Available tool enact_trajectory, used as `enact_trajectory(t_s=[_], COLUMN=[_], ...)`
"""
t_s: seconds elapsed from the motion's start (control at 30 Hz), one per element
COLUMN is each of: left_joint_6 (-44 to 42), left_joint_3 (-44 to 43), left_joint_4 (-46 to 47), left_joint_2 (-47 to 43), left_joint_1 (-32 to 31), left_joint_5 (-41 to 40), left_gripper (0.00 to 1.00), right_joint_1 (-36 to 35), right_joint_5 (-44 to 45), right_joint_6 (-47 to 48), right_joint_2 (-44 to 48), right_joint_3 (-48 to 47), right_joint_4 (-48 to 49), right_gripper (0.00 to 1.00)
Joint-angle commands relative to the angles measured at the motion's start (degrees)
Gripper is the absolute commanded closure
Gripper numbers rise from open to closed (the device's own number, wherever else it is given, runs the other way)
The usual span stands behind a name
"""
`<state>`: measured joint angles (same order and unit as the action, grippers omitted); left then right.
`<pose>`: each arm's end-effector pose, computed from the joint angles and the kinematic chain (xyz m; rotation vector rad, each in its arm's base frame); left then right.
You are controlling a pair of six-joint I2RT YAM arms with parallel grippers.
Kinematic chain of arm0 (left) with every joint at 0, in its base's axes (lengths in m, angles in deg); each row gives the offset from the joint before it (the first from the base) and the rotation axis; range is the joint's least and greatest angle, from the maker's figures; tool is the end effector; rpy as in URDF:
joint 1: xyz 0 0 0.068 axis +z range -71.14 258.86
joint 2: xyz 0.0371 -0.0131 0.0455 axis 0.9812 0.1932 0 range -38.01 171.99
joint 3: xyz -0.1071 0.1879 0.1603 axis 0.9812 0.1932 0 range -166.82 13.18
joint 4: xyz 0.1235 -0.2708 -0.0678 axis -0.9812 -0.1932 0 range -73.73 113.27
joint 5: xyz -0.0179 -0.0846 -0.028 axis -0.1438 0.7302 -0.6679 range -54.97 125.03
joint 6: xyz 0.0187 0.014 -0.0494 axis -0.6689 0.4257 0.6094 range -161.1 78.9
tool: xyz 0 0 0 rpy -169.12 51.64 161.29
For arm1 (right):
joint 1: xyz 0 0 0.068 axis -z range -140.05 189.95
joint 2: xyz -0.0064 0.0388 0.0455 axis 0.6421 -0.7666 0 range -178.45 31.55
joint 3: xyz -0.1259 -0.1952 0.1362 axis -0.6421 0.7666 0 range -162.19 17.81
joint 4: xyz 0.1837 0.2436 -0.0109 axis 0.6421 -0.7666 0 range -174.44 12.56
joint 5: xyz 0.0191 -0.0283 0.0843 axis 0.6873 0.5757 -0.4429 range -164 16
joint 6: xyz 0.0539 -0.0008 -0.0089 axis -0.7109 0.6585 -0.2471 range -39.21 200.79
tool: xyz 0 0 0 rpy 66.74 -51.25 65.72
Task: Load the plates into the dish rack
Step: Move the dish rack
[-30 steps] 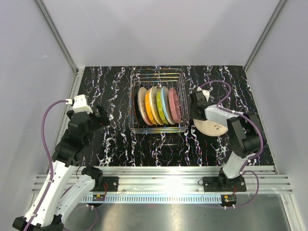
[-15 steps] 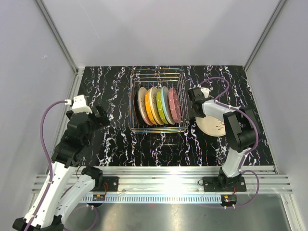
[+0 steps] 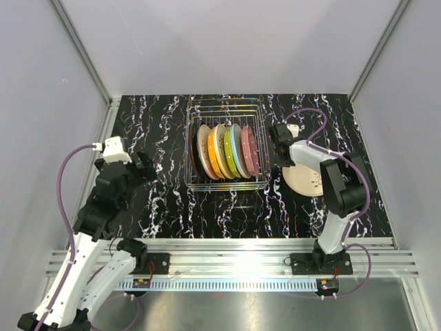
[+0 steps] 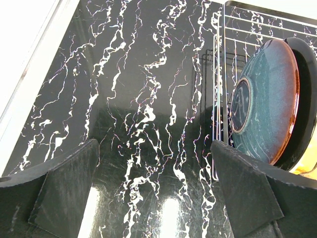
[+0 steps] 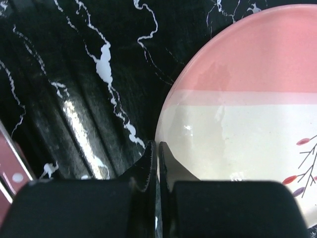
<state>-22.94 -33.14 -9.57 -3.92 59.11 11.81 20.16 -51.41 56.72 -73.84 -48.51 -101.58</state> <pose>0.1716 -0.0462 0.3419 -0.2414 1.8852 -0.0576 0.3828 0.1226 0.1312 0.2171 2.5489 -0.2459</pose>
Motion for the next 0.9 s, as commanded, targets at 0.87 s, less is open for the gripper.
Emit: enact_trajectory(t_s=[0.87], left_joint_6=[15.59], left_joint_3=[2.45], left_joint_4=[4.18], left_joint_2=[0.28], left_joint_1=[-17.5], left_joint_5=[24.2], left_gripper=[0.14], right_joint_1=[1.86], right_joint_5=[-5.89], right_joint_6=[-0.8], right_joint_2=[13.36], right_joint_3=[0.14], right_joint_4=[-1.09], right_gripper=[0.93])
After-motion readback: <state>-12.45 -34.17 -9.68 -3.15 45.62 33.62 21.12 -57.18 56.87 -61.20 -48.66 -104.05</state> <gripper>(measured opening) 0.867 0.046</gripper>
